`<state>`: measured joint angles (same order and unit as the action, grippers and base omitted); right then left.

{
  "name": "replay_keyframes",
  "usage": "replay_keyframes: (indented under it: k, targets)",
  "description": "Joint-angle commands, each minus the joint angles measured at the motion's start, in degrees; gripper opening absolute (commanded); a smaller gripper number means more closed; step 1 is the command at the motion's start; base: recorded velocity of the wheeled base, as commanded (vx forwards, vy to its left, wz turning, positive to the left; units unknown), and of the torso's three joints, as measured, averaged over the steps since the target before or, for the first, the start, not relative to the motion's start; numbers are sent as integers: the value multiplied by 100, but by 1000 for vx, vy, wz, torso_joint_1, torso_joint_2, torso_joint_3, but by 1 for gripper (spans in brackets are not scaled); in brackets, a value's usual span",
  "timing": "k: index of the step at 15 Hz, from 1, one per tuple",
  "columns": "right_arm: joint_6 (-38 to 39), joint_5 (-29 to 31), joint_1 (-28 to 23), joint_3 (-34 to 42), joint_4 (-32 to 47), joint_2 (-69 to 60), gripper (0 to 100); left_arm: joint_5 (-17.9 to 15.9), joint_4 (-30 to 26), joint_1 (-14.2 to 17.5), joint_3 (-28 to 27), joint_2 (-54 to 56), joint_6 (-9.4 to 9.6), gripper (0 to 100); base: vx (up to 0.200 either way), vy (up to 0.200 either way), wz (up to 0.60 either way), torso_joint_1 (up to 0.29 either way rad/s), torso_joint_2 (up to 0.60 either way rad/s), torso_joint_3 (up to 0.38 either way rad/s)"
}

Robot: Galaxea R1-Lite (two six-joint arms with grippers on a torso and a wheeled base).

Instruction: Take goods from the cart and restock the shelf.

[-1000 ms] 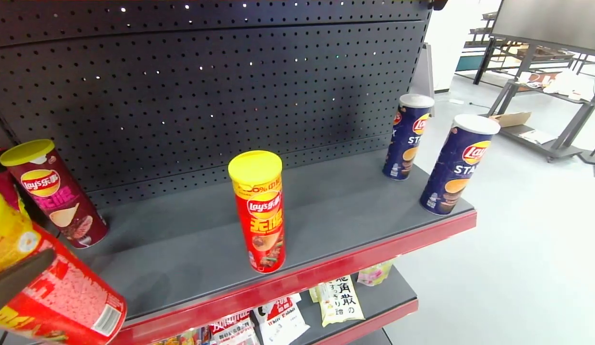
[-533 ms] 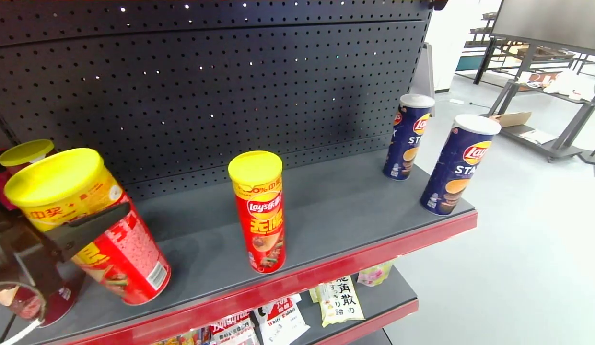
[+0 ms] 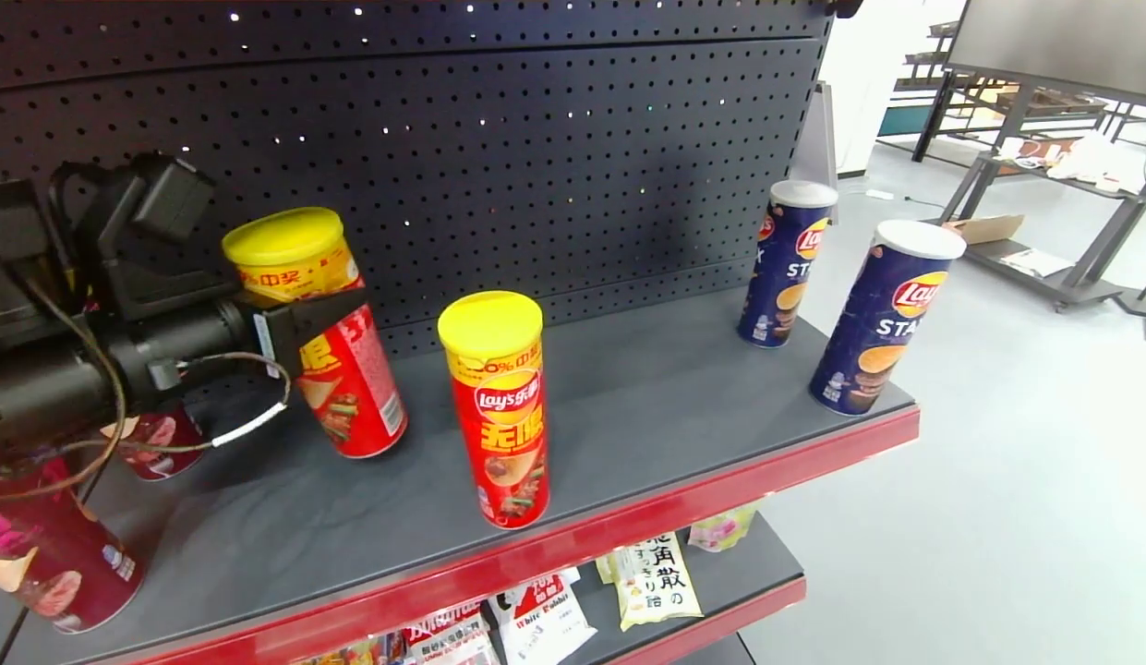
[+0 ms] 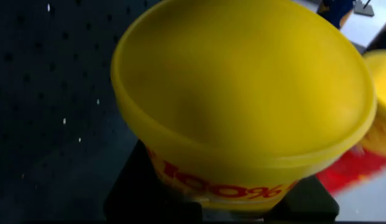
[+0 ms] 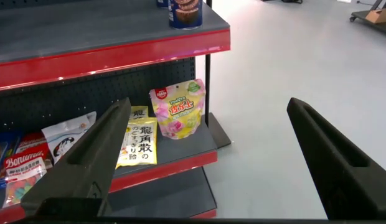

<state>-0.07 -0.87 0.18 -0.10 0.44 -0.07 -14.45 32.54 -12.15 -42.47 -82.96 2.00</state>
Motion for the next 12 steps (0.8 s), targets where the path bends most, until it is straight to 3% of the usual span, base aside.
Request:
replay_keyframes:
  k: [1, 7, 12]
  targets:
    - [-1, -1, -1, 1, 9, 7, 100, -6, -2, -77, -640, -827, 2, 0, 0, 0, 0, 0, 0, 0]
    - [-1, -1, -1, 1, 0, 7, 100, -23, 244, -375, -1079, -1487, 11, 0, 0, 0, 0, 0, 0, 0]
    - [-1, -1, -1, 1, 0, 7, 100, -58, 306, -402, -1123, -1715, 20, 0, 0, 0, 0, 0, 0, 0]
